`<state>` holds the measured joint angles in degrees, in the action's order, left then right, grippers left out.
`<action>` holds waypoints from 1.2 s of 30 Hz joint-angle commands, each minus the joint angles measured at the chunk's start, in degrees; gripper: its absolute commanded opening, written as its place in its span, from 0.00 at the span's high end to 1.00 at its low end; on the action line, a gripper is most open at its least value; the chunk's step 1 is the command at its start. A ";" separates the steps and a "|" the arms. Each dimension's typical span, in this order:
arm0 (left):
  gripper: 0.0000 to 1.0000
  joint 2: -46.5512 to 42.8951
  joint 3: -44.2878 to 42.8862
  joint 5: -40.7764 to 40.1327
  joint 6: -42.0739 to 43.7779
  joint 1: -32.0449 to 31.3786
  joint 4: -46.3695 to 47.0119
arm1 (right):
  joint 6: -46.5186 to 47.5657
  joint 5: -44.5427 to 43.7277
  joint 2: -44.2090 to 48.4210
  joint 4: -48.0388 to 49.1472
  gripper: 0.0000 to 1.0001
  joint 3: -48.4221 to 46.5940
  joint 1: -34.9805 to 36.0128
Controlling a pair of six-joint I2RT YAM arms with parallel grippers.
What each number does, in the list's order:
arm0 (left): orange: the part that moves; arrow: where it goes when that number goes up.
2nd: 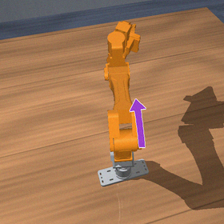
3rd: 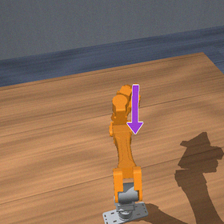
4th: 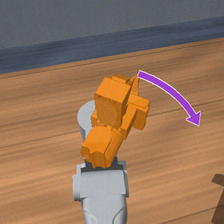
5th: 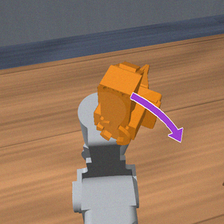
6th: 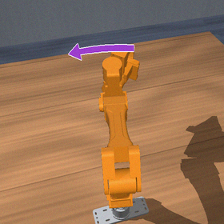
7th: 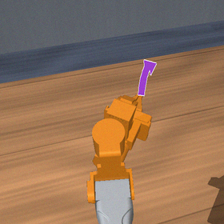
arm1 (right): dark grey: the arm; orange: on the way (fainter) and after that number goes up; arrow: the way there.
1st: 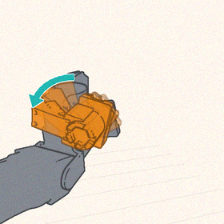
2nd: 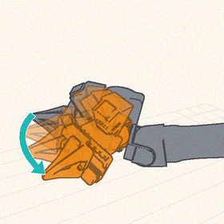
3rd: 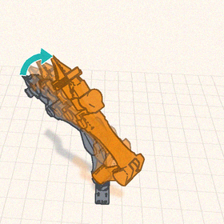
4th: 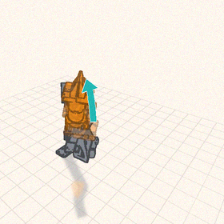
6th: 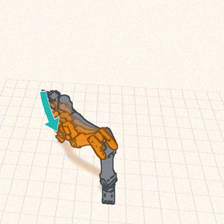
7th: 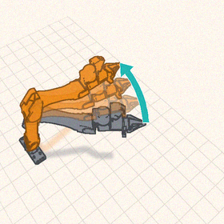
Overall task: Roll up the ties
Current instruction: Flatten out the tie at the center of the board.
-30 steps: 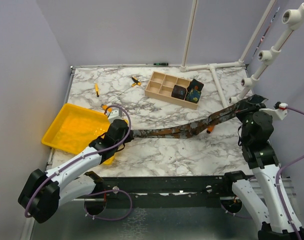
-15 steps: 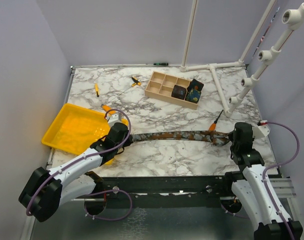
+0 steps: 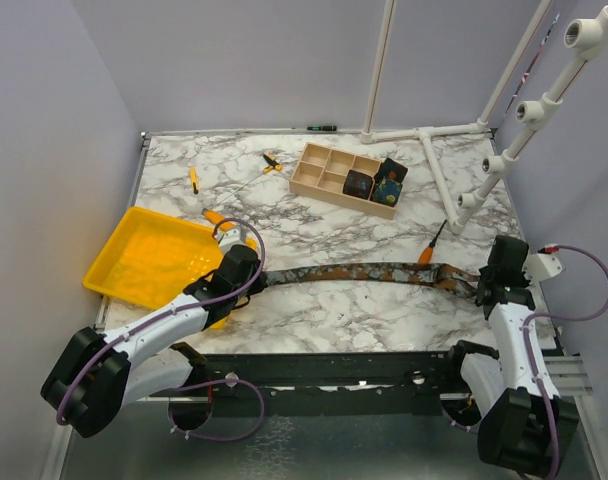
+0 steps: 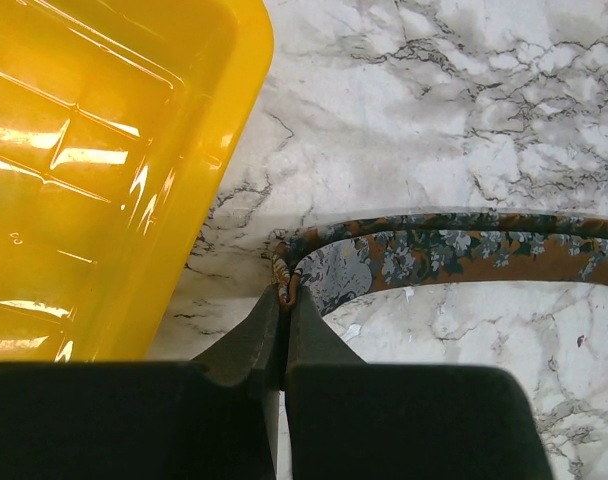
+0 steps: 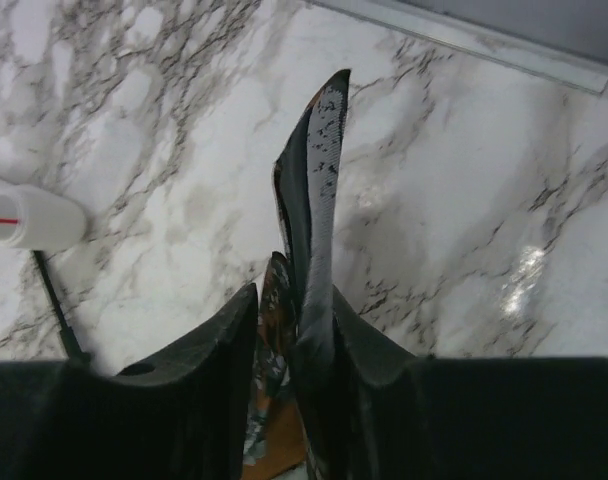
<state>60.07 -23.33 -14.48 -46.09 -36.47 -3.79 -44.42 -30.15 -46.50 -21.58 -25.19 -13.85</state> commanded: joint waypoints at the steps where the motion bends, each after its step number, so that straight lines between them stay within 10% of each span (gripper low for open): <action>1: 1.00 1.18 -0.48 2.99 0.03 0.17 1.51 | 5.25 3.72 -4.17 3.04 0.55 -3.24 -6.03; 5: 1.00 0.41 -0.49 4.44 -0.34 0.17 1.38 | 6.14 2.86 -5.59 3.74 0.08 -7.06 -7.15; 8: 1.00 0.49 -0.55 5.53 -0.87 0.17 1.17 | 6.78 4.05 -5.63 3.52 0.00 -13.26 -6.77; 13: 1.00 0.16 -0.60 7.69 -1.28 0.17 0.10 | 7.44 13.61 -3.79 2.90 0.03 -17.98 -1.82; 21: 1.00 1.38 -2.85 13.30 1.21 0.17 -2.06 | 0.94 24.70 -3.70 6.46 0.51 -2.08 2.25; 36: 1.00 7.57 -5.15 25.71 6.44 -0.09 -4.38 | -4.39 18.77 -21.14 5.33 0.53 0.40 -6.27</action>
<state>67.33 -27.51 8.95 -41.04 -36.45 -6.66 -49.21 -8.84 -64.75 -13.93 -25.26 -17.41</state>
